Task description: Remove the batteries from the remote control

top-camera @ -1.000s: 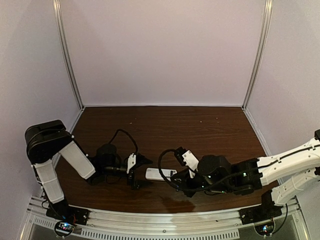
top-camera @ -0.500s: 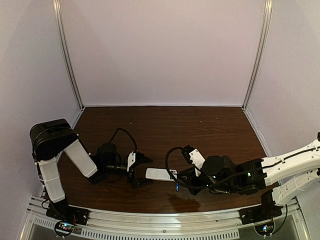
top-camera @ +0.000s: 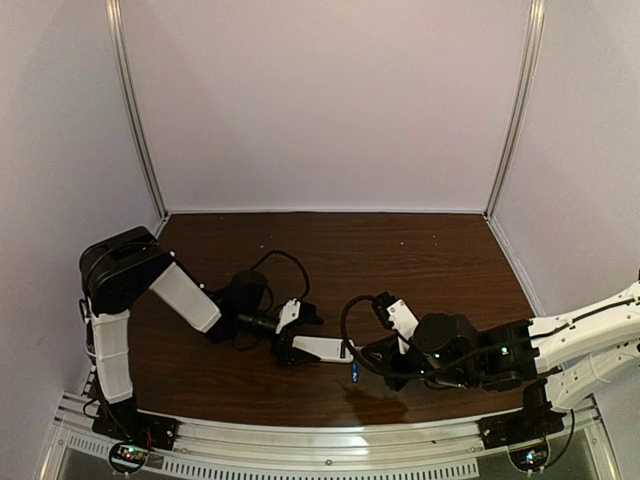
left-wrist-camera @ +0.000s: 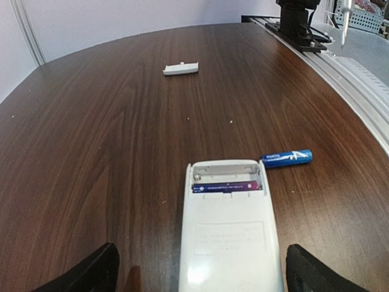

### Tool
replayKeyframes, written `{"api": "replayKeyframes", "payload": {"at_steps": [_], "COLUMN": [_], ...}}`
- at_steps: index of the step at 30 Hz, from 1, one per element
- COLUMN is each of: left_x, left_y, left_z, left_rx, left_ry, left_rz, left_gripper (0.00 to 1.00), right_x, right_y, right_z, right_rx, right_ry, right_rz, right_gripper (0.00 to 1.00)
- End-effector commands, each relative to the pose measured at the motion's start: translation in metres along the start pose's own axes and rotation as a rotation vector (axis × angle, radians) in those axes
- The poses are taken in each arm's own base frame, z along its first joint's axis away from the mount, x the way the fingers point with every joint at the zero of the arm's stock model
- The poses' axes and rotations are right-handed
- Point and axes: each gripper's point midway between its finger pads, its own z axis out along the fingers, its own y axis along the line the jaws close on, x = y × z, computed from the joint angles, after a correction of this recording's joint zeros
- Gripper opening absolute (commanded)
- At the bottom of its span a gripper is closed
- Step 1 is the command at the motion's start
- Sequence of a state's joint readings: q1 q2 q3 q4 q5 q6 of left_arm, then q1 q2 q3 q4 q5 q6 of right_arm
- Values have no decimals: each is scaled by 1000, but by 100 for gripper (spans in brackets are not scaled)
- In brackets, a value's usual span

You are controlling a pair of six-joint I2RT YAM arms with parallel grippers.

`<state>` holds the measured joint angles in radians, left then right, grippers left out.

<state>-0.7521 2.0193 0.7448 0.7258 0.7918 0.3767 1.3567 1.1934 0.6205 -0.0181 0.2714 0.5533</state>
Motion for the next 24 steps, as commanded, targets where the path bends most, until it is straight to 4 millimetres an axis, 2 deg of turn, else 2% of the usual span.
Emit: {"api": "replayKeyframes", "payload": {"at_steps": [1,7,16,21,24], "left_x": [17,26,34,34,25], "left_y": [-6,-6,-11,-13,-13], "left_z": [6,15,21,21,18], "left_rx": [75,129,206,223,204], "left_ry": [47,69,103,109,85], "left_rz": [-29,-48,-89,-89,-71], "left_gripper": [97,91,73,44,37], "right_x": [-6,-6,-8,-9,-10], "right_y": [-10,-14,-16,-17,-18], "right_z": [-5,-5,-3,-2,-3], "right_rx": [29,37,34,36,42], "right_ry": [-29,-28,-22,-20,-25], "right_rz": [13,13,19,21,30], "right_gripper": [0,0,0,0,0]}}
